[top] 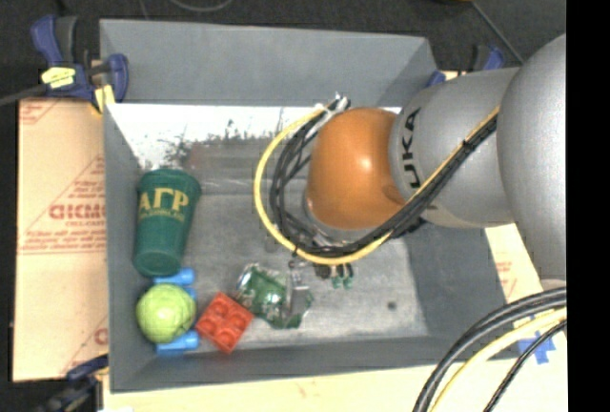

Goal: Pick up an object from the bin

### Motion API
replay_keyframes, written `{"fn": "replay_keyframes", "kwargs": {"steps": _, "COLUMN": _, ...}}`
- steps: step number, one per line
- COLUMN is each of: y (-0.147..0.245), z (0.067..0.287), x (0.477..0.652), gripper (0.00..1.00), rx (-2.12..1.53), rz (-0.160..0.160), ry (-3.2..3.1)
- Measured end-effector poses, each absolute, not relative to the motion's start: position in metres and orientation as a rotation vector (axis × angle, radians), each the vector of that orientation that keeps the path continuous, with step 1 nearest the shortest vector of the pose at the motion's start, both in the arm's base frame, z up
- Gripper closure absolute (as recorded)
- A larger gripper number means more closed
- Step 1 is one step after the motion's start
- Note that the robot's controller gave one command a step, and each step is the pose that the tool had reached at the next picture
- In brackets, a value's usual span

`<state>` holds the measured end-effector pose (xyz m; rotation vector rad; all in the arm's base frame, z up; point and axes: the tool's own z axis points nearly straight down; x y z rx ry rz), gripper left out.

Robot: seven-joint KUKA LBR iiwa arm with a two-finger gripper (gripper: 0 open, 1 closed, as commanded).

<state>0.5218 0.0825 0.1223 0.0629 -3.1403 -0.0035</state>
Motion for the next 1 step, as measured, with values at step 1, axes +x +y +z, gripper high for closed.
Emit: {"fn": "replay_keyframes", "kwargs": {"steps": 1, "y": 0.0824, "z": 0.1223, "x": 0.5218, "gripper": 0.0, "rx": 0.062, "rz": -0.003, "ry": -3.14}}
